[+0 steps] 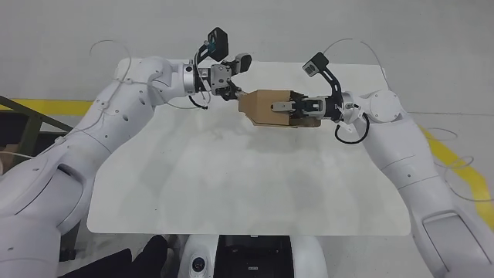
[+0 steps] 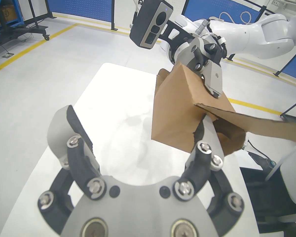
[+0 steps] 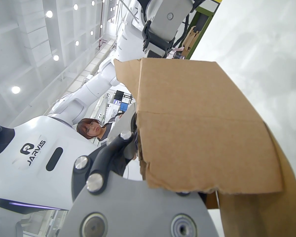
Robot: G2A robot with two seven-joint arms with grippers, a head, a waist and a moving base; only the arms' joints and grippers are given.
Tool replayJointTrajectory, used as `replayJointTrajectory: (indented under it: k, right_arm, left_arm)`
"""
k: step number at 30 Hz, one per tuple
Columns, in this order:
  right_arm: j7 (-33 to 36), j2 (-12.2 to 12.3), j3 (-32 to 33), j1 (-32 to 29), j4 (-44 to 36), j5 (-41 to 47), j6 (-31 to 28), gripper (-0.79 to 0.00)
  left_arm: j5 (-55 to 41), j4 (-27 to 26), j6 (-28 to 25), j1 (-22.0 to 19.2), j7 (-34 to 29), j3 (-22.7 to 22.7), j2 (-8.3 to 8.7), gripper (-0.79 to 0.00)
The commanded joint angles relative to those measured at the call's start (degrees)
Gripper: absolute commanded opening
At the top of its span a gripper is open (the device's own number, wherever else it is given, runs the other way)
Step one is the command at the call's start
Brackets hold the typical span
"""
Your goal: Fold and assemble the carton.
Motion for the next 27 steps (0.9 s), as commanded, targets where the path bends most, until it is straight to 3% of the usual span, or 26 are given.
replayJointTrajectory:
  k: [1,27]
  right_arm:
    - [0.0,0.0,0.0,0.0,-0.1,0.0,0.0,-0.785]
    - [0.0,0.4,-0.4,-0.2,-0.7,0.7,0.0,-0.785]
  left_arm:
    - [0.2,0.1,0.0,-0.2,0.1,0.2,-0.15,0.000]
    - [0.7,2.7,0.0,-1.4,0.6,2.3,-1.84,0.000]
